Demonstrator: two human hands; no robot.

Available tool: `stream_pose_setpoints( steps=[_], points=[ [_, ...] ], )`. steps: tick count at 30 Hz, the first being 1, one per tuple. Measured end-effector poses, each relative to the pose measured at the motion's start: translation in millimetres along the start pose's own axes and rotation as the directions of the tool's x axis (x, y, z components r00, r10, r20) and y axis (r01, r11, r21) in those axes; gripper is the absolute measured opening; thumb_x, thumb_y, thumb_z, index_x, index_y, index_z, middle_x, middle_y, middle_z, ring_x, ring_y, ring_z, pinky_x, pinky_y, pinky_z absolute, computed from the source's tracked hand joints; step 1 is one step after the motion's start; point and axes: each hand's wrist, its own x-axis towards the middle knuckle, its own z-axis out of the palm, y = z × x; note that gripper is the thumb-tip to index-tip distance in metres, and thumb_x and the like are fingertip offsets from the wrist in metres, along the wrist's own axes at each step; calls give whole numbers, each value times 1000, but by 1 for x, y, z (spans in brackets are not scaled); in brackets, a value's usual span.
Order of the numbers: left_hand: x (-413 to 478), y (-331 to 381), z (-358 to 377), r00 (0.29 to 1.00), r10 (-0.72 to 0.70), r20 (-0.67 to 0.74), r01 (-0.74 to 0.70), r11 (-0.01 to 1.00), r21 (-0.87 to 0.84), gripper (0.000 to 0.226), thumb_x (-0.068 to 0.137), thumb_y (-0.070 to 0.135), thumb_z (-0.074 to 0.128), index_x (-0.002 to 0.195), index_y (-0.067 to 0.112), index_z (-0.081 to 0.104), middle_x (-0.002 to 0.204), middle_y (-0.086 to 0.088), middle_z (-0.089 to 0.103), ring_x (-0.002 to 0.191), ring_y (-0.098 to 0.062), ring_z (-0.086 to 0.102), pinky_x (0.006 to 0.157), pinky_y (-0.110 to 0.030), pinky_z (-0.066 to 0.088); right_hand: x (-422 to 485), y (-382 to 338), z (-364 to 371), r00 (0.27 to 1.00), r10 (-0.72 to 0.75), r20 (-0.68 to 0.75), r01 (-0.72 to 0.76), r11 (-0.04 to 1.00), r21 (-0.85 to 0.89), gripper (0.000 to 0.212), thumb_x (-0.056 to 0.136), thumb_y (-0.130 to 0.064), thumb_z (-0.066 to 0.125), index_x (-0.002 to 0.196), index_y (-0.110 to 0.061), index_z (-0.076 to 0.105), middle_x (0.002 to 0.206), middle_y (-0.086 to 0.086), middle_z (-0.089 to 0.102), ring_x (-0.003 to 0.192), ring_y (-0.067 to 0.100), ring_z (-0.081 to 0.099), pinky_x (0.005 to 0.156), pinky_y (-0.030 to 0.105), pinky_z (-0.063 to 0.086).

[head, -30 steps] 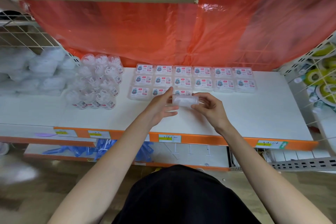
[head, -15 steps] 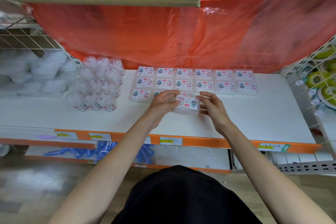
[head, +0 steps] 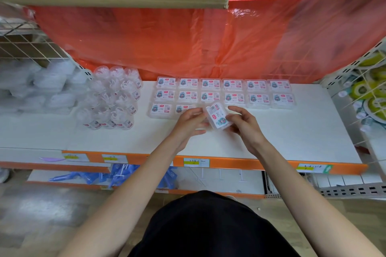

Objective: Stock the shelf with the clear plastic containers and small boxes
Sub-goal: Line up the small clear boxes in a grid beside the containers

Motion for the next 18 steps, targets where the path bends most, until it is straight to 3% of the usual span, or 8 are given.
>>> stream_pose_setpoints(
  steps=[4, 7, 9, 11, 13, 16, 18],
  points=[
    [0, -4, 12, 1000, -12, -16, 12, 1000, 2, 36, 93, 14, 65, 127, 10, 54, 112, -4, 64, 85, -18, 69, 74, -31, 58, -2, 8, 2, 1000, 10, 27, -11, 999, 35, 41, 92, 4, 58, 130, -7, 49, 92, 12, 69, 70, 10, 69, 64, 19, 53],
    [2, -3, 17, 998, 31, -45, -29, 998, 55, 29, 95, 8, 60, 124, 8, 56, 106, -1, 64, 81, -15, 66, 74, -30, 55, 0, 16, -2, 1000, -4, 28, 6, 998, -59, 51, 87, -2, 70, 132, -10, 47, 109, 21, 66, 89, 22, 69, 85, 37, 57],
    [5, -1, 16, 998, 58, -31, -54, 993, 105, 24, 98, 9, 55, 122, 10, 59, 111, -4, 66, 85, -15, 65, 70, -24, 53, -1, 19, -7, 991, -134, 20, 135, 960, -246, 64, 80, -12, 80, 133, -20, 45, 123, 8, 60, 103, 18, 62, 96, 36, 52],
    [8, 2, 15, 996, 90, -19, -86, 982, 166, 22, 100, 10, 51, 118, 15, 62, 116, -4, 65, 93, -14, 61, 66, -19, 51, -3, 21, -16, 936, -338, 96, 346, 838, -423, 82, 73, -19, 87, 140, -27, 40, 138, -8, 44, 119, 10, 50, 99, 24, 45],
    [12, 1, 14, 993, 120, 3, -117, 961, 249, 25, 102, 11, 46, 115, 21, 65, 118, -4, 63, 100, -15, 58, 72, -24, 49, -1, 22, -23, 864, -453, 220, 493, 670, -556, 86, 70, -27, 89, 142, -27, 43, 148, -14, 35, 135, 10, 38, 107, 25, 35],
    [16, -3, 16, 990, 121, 72, -138, 940, 312, 28, 102, 10, 44, 117, 19, 66, 122, -5, 64, 109, -17, 59, 88, -34, 50, 2, 22, -26, 816, -506, 279, 551, 538, -638, 67, 71, -31, 87, 131, -22, 59, 145, -5, 48, 133, 13, 42, 112, 35, 33],
    [18, -5, 18, 984, 158, 83, -177, 920, 349, 28, 102, 12, 45, 122, 15, 65, 125, -5, 64, 113, -17, 58, 92, -29, 49, 3, 24, -26, 793, -549, 264, 560, 486, -671, 58, 70, -33, 87, 123, -21, 65, 135, -3, 58, 125, 20, 51, 105, 35, 36]
  ],
)
